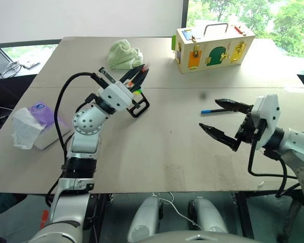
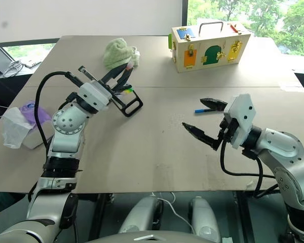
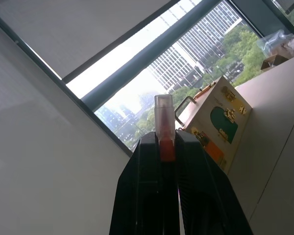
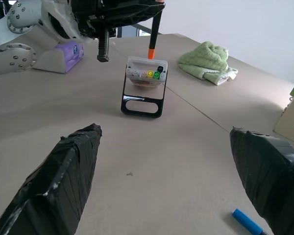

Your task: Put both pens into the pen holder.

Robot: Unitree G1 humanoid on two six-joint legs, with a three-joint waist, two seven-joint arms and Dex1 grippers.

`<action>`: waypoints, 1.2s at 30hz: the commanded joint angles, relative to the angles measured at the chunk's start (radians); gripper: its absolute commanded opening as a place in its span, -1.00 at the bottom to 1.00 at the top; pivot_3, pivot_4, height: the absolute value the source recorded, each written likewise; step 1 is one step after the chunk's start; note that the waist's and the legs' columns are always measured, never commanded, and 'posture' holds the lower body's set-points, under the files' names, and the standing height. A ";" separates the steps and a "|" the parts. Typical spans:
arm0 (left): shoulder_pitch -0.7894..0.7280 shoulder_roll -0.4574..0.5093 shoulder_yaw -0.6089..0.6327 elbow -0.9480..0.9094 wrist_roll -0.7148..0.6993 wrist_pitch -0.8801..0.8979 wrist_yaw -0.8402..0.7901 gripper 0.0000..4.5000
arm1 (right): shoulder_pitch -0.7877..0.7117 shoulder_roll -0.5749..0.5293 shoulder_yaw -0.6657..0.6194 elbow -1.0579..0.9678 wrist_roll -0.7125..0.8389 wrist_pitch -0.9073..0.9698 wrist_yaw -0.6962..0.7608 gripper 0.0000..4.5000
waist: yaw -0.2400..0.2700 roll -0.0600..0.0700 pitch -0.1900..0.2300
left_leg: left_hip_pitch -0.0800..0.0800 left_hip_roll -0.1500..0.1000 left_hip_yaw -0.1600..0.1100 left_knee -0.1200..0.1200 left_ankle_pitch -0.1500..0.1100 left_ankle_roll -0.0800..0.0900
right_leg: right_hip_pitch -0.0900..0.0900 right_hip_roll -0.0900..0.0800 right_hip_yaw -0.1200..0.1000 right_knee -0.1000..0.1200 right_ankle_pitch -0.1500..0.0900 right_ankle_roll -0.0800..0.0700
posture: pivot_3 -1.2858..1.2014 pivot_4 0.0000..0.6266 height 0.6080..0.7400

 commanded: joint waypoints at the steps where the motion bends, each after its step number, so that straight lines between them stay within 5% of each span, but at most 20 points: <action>1: -0.019 0.015 0.004 0.008 -0.013 -0.038 0.017 -0.95 | 0.021 -0.022 -0.033 -0.060 0.022 -0.024 0.019 1.00 | 0.000 0.000 0.000 | 0.000 0.000 0.000 0.000 0.000 0.000 | 0.000 0.000 0.000 0.000 0.000 0.000 | 0.03 -0.52 1.00; 9: 0.012 0.047 0.019 0.039 -0.059 -0.014 -0.007 -0.95 | 0.056 -0.044 -0.050 -0.054 0.017 -0.064 0.046 1.00 | -0.001 0.000 0.000 | 0.000 0.000 0.000 0.000 0.000 0.000 | 0.000 0.000 0.000 0.000 0.000 0.000 | 0.03 -0.52 1.00; 10: 0.019 0.050 0.027 0.038 -0.068 -0.006 -0.005 -0.59 | 0.061 -0.044 -0.053 -0.053 0.017 -0.069 0.049 1.00 | -0.001 0.000 0.000 | 0.000 0.000 0.000 0.000 0.000 0.000 | 0.000 0.000 0.000 0.000 0.000 0.000 | 0.03 -0.52 1.00; 19: 0.020 0.057 0.020 -0.092 -0.194 0.191 -0.050 0.97 | 0.088 -0.039 -0.056 -0.049 -0.010 -0.090 0.031 1.00 | 0.000 0.000 0.000 | 0.000 0.000 0.000 0.000 0.000 0.000 | 0.000 0.000 0.000 0.000 0.000 0.000 | 0.03 -0.52 1.00; 27: -0.059 0.041 -0.101 -0.415 -0.512 0.964 -0.091 0.97 | 0.046 -0.081 0.019 0.061 -0.183 0.021 -0.104 1.00 | -0.002 0.000 0.000 | 0.000 0.000 -0.001 0.001 0.000 0.000 | 0.001 0.001 0.000 0.000 0.000 0.000 | 0.03 -0.52 1.00; 31: -0.028 0.034 -0.086 -0.488 -0.601 1.067 -0.121 0.97 | -0.124 -0.099 0.100 0.278 -0.242 0.039 -0.058 1.00 | -0.030 0.000 0.000 | 0.001 0.001 0.002 0.001 0.001 -0.001 | 0.001 0.002 0.003 0.001 0.000 0.000 | 0.03 -0.52 1.00; 36: 0.100 0.110 -0.008 -0.617 -0.745 1.158 -0.206 0.97 | -0.514 -0.109 0.340 0.740 -0.385 -0.029 0.217 1.00 | -0.054 0.002 0.001 | 0.005 0.003 0.007 -0.001 0.001 -0.001 | 0.000 0.004 0.008 0.002 0.000 -0.001 | 0.03 -0.52 1.00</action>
